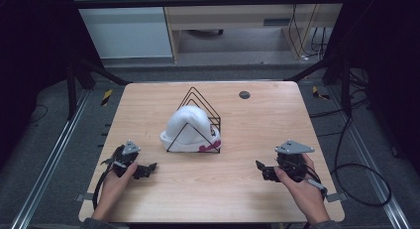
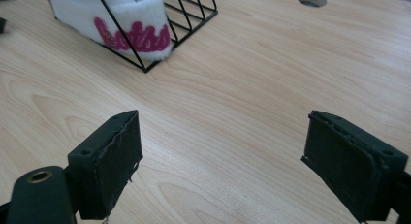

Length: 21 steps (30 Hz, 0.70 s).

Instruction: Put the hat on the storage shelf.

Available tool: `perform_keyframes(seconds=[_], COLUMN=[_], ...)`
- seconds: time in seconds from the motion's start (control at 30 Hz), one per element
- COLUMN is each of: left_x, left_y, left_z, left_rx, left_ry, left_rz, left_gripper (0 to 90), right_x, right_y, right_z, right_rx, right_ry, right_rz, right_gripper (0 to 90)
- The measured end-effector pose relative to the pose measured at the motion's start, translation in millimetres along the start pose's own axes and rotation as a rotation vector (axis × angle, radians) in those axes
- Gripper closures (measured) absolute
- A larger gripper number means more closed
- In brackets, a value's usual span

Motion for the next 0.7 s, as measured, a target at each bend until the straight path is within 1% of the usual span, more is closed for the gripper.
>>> perform_keyframes(seconds=[0.07,0.13,0.17,0.2,0.23,0.4,0.47,0.5,0.57,0.6,0.63,0.67,0.7], left_x=[0.0,0.0,0.0,-0.1,-0.2,-0.3,-0.3,-0.3,-0.3,-0.4,-0.4,-0.4,-0.5], left_y=[0.0,0.0,0.0,-0.2,-0.3,-0.4,-0.4,-0.4,-0.4,-0.4,-0.4,-0.4,-0.4], left_z=[0.0,0.0,0.0,0.2,0.4,0.5,0.6,0.6,0.6,0.6,0.6,0.5,0.4], left_rx=[0.0,0.0,-0.001,-0.001,-0.002,-0.002,-0.002,-0.002,-0.002,-0.002,-0.002,-0.001,0.0], left_ry=[0.0,0.0,0.0,0.0,0.0,0.0,0.0,0.0,0.0,0.0,0.0,0.0,-0.001], left_rz=[0.0,0.0,0.0,0.001,0.001,0.001,0.001,0.001,0.001,0.001,0.001,0.001,-0.001], left_gripper=[0.0,0.0,0.0,0.0,0.0,0.0,0.0,0.0,0.0,0.0,0.0,0.0,0.0], right_x=[5.7,12.5,12.5,19.2,21.2,34.0,38.8,41.6,44.2,48.4,48.4,50.5,55.8], right_y=[-4.4,-10.6,-10.6,-17.6,-19.7,-30.4,-32.3,-32.9,-33.3,-34.0,-34.0,-34.1,-34.4], right_z=[2.4,3.8,3.8,4.8,5.4,7.5,9.1,9.8,10.9,12.2,12.2,12.4,12.8], right_rx=[0.008,0.006,0.006,0.017,0.015,0.047,0.049,0.057,0.053,0.044,0.044,0.045,0.057], right_ry=[-0.007,-0.017,-0.017,-0.015,-0.016,0.003,0.004,0.002,-0.003,-0.028,-0.028,-0.039,-0.04], right_rz=[-0.01,-0.034,-0.034,-0.051,-0.053,-0.096,-0.106,-0.108,-0.108,-0.098,-0.098,-0.096,-0.089], right_gripper=[13.4,13.3,13.3,13.3,13.3,12.2,12.1,12.3,12.6,14.1,14.1,14.1,13.6])
Point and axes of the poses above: each handheld gripper's, and its own axes: x roughly forward along the jaws, y roughly out of its top, z roughly to its right, the point moved 1 cm from there along x, roughly forward along the jaws, and after that the axes turned 8 degrees about x, right-handed, at the moved point
